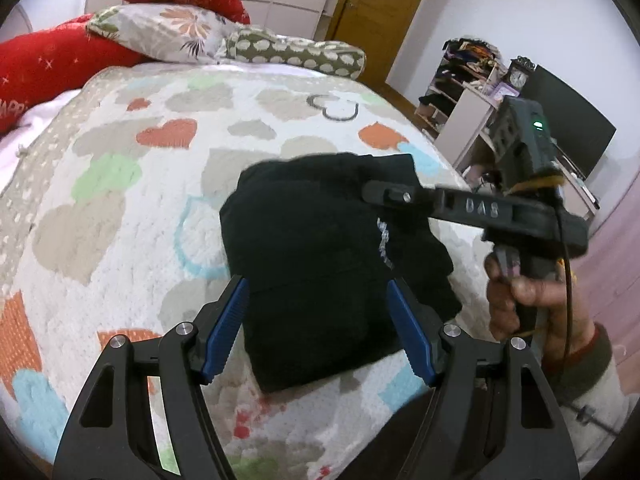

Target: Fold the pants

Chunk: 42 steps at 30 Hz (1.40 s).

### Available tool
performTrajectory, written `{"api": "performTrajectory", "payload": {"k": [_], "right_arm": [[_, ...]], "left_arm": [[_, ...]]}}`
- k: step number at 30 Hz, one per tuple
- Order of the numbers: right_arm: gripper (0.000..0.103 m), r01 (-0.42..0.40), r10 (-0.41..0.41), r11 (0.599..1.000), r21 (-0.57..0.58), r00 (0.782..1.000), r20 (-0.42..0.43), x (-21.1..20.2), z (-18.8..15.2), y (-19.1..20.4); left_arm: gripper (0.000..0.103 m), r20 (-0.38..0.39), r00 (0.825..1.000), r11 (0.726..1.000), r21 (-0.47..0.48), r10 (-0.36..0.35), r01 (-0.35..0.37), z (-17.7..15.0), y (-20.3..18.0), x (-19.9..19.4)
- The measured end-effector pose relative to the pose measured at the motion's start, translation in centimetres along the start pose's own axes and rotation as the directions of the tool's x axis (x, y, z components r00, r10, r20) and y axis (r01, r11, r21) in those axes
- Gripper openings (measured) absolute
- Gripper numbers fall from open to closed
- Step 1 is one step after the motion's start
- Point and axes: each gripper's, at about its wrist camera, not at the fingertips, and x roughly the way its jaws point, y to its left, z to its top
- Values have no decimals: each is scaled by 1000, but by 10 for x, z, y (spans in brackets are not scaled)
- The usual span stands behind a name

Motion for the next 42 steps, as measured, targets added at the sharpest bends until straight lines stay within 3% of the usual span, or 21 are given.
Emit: {"api": "performTrajectory", "payload": {"k": [2,4,8,9,10,12,15,18,24,26,28,32,42], "right_arm": [[21,23,-23,999,-42,1000,13,-16,2,4],[21,100,-98,993,-55,995,25,-29,-3,-2],[21,159,-159,987,4,986,-44,-19,-23,-34],[25,163,-162,987,13,985,-55,-16,-25,-39],[37,161,-159,986,31,986,-50,-19,-25,-42],[51,187,-186,981,56,982,-29,-32,-19,-43],[51,205,-209,977,58,976,65,-61,-10,-37],[51,105,-106,994,13,989,106,-69,1,-15],[49,106,-104,992,-62,994,32,-20,13,12],[47,143,-143,987,-75,990,-5,-5,9,10],[38,225,-229,970,-93,972,-44,10,6,3],[36,245,-250,965,-90,967,-50,22,7,-13],[39,210,-213,975,-71,977,-26,-7,2,-2]], "left_arm": [[71,25,1000,1000,-1,-15,15,4,-1,-3],[71,20,999,999,-8,-34,34,3,-3,2],[71,-77,997,1000,-22,-7,6,-10,-3,37],[71,-91,996,1000,-27,0,-2,-11,-3,41],[71,-105,995,999,-34,6,-9,-12,-1,44],[71,-89,996,999,-50,-10,6,-9,3,35],[71,-21,999,999,-36,29,-30,1,4,17],[71,-1,1000,999,-43,30,-30,13,6,14],[71,-26,993,990,-80,113,-115,39,15,48],[71,-35,991,989,-77,126,-128,42,18,59],[71,-63,988,986,-74,142,-146,46,22,76],[73,-91,987,988,-70,134,-141,54,24,99],[73,-77,983,984,-56,164,-168,44,17,79]]}}
